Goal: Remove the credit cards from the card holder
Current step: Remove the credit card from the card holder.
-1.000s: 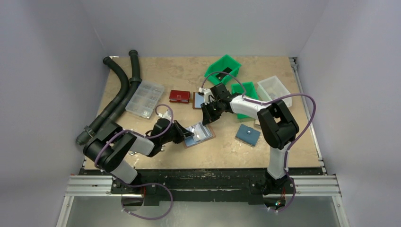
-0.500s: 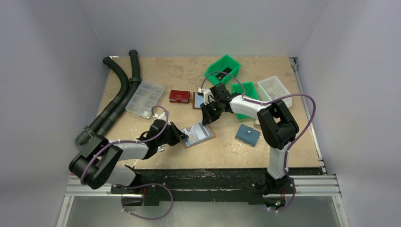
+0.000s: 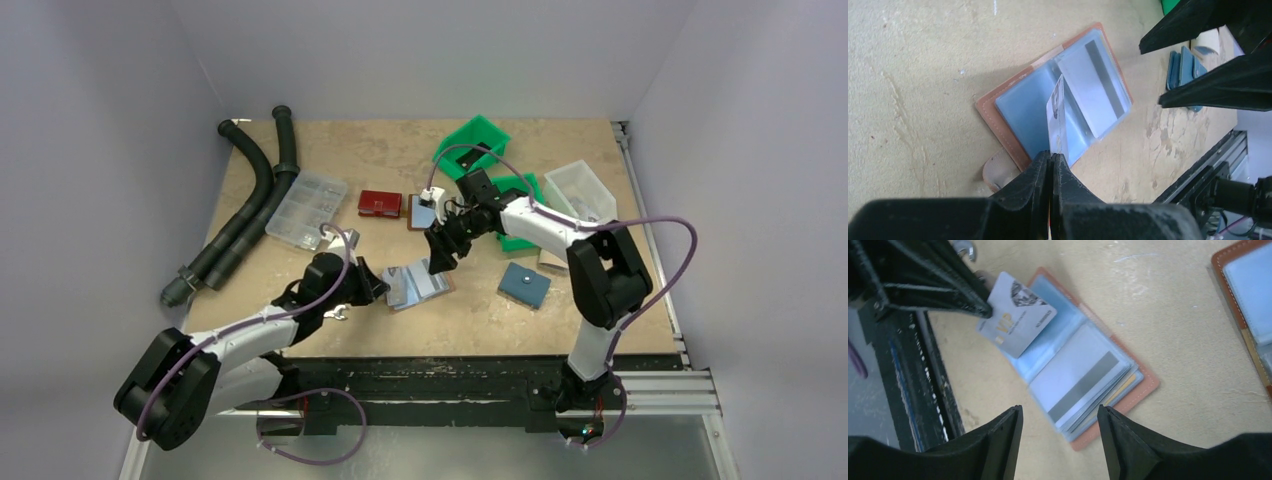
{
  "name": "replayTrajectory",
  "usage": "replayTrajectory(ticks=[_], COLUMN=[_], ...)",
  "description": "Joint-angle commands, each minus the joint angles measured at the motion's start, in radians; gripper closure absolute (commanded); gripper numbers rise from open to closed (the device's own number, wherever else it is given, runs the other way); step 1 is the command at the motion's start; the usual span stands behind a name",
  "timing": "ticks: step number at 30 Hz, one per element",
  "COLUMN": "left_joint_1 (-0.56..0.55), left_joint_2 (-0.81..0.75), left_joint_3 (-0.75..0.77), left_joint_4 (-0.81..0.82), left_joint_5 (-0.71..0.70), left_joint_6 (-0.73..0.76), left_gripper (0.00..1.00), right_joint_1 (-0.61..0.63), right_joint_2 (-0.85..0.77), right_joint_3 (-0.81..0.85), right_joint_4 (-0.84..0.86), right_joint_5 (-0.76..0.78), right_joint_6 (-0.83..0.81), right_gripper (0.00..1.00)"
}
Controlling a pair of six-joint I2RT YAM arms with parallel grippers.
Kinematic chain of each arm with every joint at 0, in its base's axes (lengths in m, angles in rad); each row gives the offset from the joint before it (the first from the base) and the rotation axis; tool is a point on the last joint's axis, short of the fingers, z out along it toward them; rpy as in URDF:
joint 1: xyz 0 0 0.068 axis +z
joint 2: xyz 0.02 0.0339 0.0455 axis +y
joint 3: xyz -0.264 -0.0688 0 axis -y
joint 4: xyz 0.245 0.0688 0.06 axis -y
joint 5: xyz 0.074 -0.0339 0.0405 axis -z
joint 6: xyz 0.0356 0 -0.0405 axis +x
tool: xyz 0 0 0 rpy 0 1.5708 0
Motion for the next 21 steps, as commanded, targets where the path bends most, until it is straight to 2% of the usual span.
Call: replayTrajectory(ticks=[1,6,13,16,21], left_joint_1=[0.003,0.003,0.001,-0.004,-0.015], left_joint_2=[-0.049,-0.066,-0.018,0.015,0.050], left_joint_3=[0.045,0.065,0.086,0.108,0.126], left_joint_4=[-0.011,0.028,0.147,0.159,0.202], left_joint_5=[0.058,0.143,0.285,0.318,0.371], left_joint_6=[0.165,0.239,0.268,0.278,0.275], left_gripper=[1.00,1.00,1.00,1.00,1.00], right_joint_1=[-0.022,-0.051,-0.077,-0.080,-0.090], right_joint_2=[-0.101,-0.170,-0.201,-0.193,-0.192], right_joint_3=[0.041,0.004,-0.050,-0.058,-0.069], right_joint_4=[-0.151,-0.216,-0.345,-0.381,-0.387], right_joint_5=[-0.139,-0.267,-0.426,-0.444,-0.453], right_joint_6=[-0.252,-0.458,-0.780,-0.864,-0.903], right_gripper=[0.33,0.28,0.21,0.21,0.20])
